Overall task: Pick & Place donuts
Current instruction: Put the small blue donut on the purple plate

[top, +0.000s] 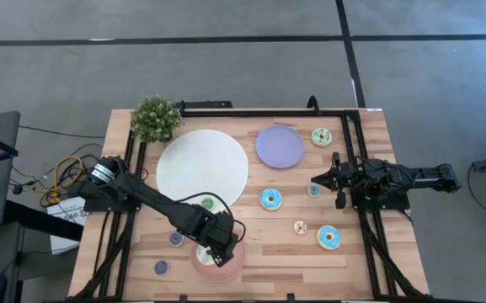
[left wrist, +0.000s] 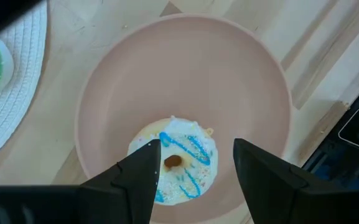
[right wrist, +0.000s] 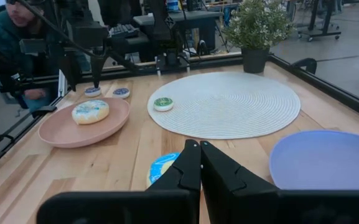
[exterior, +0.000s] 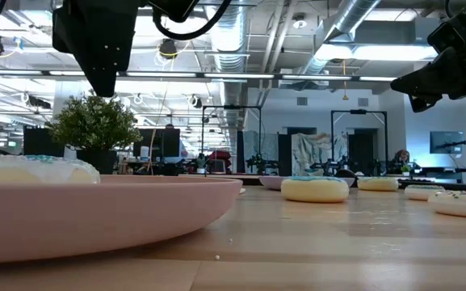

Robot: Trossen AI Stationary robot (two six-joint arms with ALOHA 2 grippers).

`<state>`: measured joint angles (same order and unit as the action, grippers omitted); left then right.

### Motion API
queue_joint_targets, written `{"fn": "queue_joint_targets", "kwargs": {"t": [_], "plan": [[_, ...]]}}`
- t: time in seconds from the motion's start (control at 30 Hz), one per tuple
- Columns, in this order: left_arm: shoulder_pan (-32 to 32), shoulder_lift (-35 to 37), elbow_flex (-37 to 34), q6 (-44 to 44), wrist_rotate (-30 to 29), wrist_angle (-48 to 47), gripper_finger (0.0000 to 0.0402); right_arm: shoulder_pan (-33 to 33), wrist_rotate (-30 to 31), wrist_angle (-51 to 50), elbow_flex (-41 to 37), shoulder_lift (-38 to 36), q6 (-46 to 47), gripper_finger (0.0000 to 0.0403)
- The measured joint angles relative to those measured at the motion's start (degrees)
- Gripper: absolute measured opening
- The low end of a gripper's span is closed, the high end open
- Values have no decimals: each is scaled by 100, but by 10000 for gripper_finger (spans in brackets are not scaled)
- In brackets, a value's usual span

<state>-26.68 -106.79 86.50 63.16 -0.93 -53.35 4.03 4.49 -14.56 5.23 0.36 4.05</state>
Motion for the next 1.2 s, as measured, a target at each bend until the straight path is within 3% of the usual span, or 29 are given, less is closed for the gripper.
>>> {"fn": "queue_joint_targets", "kwargs": {"t": [0.4, 0.77, 0.9, 1.03, 1.2], "plan": [[0, 1, 0, 0, -14, 7, 195, 2, 0, 0, 0, 0, 0, 0], [228, 1, 0, -387, -452, 62, 181, 2, 0, 1, 0, 0, 0, 0], [477, 0, 0, -866, -450, 136, 148, 2, 0, 1, 0, 0, 0, 0], [748, 1, 0, -1555, -449, 358, 90, 1, 0, 1, 0, 0, 0, 0], [1061, -2, 0, -3166, -452, 592, 9, 2, 0, 1, 0, 0, 0, 0]]}}
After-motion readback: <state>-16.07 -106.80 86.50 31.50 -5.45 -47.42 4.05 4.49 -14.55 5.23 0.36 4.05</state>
